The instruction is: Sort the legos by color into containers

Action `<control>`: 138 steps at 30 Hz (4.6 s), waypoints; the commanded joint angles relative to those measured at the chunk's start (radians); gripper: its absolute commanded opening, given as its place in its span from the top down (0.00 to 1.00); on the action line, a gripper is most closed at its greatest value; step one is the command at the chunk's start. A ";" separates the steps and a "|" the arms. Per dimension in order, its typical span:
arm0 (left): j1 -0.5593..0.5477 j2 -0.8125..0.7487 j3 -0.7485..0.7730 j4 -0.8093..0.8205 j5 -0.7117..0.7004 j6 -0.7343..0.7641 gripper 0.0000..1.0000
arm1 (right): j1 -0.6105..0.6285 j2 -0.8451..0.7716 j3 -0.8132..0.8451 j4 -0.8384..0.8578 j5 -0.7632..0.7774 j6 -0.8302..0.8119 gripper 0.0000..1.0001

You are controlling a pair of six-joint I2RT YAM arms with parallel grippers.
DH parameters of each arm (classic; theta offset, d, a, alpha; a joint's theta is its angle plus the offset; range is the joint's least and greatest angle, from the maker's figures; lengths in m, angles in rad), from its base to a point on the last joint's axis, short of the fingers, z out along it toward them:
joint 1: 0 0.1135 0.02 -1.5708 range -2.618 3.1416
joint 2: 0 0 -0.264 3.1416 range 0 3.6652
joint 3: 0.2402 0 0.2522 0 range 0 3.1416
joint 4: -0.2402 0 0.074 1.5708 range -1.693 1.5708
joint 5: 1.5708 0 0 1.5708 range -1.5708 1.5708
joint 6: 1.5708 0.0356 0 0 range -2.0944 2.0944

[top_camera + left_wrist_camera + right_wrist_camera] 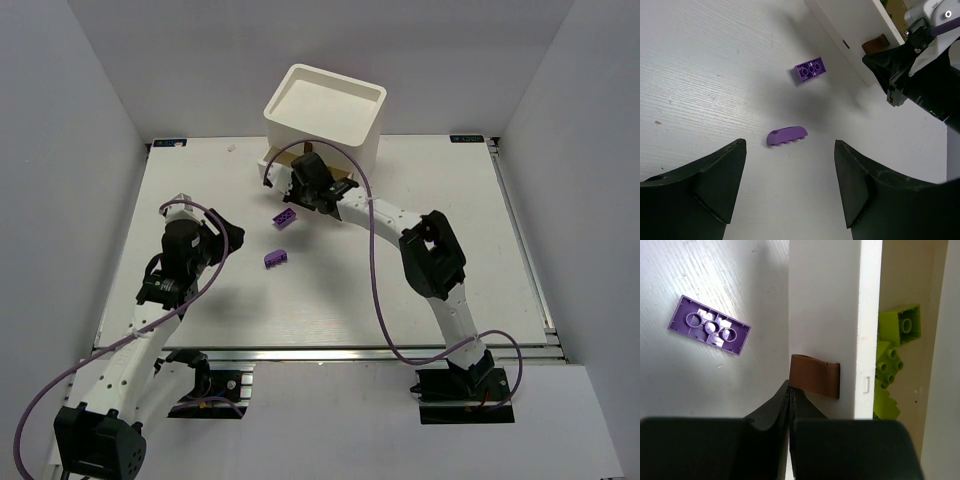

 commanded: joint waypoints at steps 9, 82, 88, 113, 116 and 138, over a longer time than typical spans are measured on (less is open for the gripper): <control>0.003 -0.003 0.011 0.021 0.023 0.003 0.19 | -0.045 0.054 0.049 0.280 0.151 -0.021 1.00; -0.169 1.382 0.824 0.637 0.239 0.514 0.57 | -0.576 -0.581 -0.330 -0.176 -1.054 0.211 0.70; -0.169 1.347 0.770 0.674 0.221 0.495 0.81 | -0.577 -0.575 -0.328 -0.190 -1.069 0.202 0.70; -0.160 0.812 0.178 0.674 0.175 0.543 1.00 | -0.573 -0.575 -0.351 -0.240 -1.093 0.184 0.70; -0.160 0.741 0.131 0.659 0.167 0.537 1.00 | -0.568 -0.577 -0.354 -0.260 -1.109 0.156 0.68; -0.150 0.736 0.161 0.447 0.254 0.665 0.38 | -0.430 -0.492 -0.311 -0.558 -1.095 -0.251 0.36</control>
